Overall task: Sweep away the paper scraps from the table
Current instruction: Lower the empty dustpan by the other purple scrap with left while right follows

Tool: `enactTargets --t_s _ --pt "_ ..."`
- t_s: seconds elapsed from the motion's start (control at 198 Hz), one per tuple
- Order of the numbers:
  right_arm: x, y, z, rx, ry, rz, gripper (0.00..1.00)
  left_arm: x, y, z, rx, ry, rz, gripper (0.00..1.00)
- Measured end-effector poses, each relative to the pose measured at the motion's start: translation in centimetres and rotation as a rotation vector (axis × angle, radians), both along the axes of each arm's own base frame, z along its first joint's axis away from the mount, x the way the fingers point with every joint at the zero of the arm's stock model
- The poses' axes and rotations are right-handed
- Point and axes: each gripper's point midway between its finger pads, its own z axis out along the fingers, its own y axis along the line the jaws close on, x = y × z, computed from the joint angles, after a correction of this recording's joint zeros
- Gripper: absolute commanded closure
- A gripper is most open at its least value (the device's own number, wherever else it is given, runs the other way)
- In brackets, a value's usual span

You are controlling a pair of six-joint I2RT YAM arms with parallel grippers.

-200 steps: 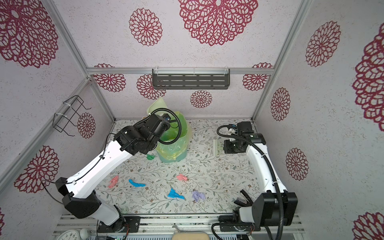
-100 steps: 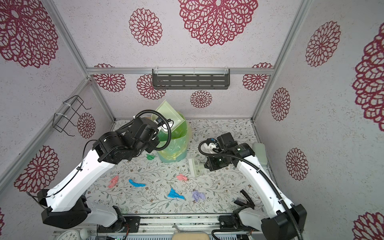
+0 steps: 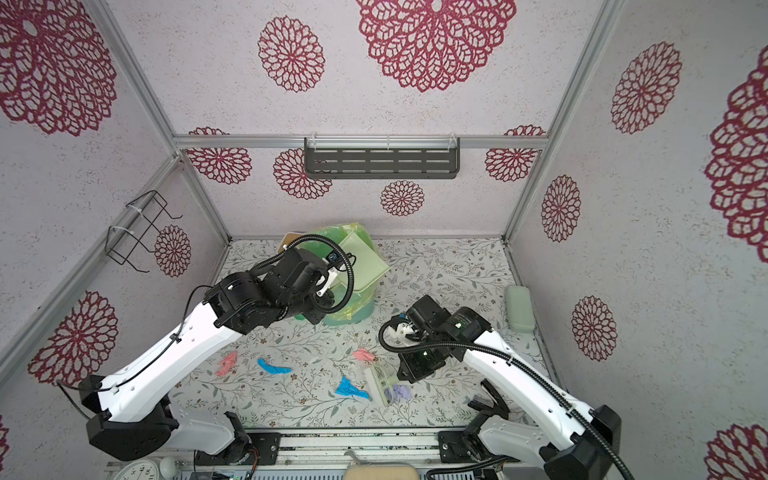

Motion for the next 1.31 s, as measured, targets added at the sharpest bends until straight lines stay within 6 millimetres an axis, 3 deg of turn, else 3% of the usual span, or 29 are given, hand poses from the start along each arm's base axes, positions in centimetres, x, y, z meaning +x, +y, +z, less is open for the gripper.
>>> enactTargets --t_s 0.202,0.373,0.519,0.867,1.023,1.154,1.305 --pt "-0.1 -0.7 -1.1 -0.088 -0.009 -0.003 1.0 -0.7 -0.3 -1.3 -0.013 0.05 -0.006 0.9" --pt "0.7 -1.4 -2.0 -0.164 -0.046 -0.023 1.0 -1.9 0.1 -3.4 0.003 0.124 -0.004 0.9" --pt "1.7 -3.0 -2.2 -0.255 -0.104 -0.067 1.0 -3.1 -0.1 -3.9 -0.005 0.163 -0.015 0.89" --pt "6.2 -6.5 0.4 -0.46 -0.314 -0.197 1.0 -6.0 -1.9 -5.4 -0.028 0.256 -0.089 0.88" --pt "8.0 -7.7 1.9 -0.466 -0.361 -0.286 1.0 -7.1 -3.1 -6.4 -0.033 0.317 -0.127 0.88" --pt "9.5 -9.0 3.5 -0.436 -0.392 -0.372 1.0 -8.5 -4.5 -8.8 0.0 0.401 -0.169 0.88" --pt "9.9 -10.5 3.9 -0.439 -0.397 -0.423 1.0 -10.2 -5.3 -12.4 0.069 0.504 -0.193 0.88"
